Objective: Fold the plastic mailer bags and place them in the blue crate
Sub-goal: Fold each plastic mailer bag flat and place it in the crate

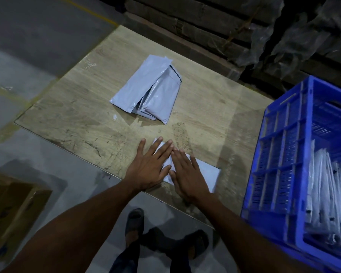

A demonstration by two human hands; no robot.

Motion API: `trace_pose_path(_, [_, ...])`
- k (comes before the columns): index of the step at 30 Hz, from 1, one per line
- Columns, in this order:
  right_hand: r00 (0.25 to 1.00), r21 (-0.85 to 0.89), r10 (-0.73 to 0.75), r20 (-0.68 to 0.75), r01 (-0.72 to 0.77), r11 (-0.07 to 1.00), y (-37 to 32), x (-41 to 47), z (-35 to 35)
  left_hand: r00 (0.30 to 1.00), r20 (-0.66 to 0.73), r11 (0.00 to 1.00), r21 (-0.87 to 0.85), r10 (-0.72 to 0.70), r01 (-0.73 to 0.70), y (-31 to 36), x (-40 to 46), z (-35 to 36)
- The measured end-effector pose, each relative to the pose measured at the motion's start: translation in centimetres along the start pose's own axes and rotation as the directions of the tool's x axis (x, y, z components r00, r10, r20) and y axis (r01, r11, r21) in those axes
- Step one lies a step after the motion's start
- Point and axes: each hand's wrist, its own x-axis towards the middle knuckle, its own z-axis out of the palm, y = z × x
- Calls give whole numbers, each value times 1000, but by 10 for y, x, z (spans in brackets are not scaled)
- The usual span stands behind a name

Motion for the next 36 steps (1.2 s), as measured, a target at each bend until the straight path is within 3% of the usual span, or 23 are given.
trace_pose_path(4, [991,-98,130,-21,-132,986,-8,-5,10,1000,11,1000,-5,2,-2,0,0,-2])
trace_pose_path(17, [934,-92,357,21,-353,931,22,-59,6,999,52,1000,-17,-9,10,-2,1,-4])
trace_pose_path(21, [895,38,446,15,-446,894,19,-68,3,999,48,1000,-27,-12,14,-1,1,-5])
trace_pose_path(24, [834,14,549,55,-550,835,14,-66,5,998,62,1000,-23,-6,7,0,2,-4])
trace_pose_path(26, [861,-45,508,-25,-508,860,6,-55,7,998,70,1000,-28,3,-1,0,3,-3])
trace_pose_path(28, [938,-98,338,-77,-345,933,1,-41,12,998,62,1000,-26,9,-8,-2,3,-1])
trace_pose_path(30, [965,-116,246,-95,-256,960,2,-29,16,999,46,1000,-21,21,-20,-3,2,1])
trace_pose_path(36, [919,-36,379,-111,-385,922,10,-46,18,998,56,999,-31,22,-20,-4,3,0])
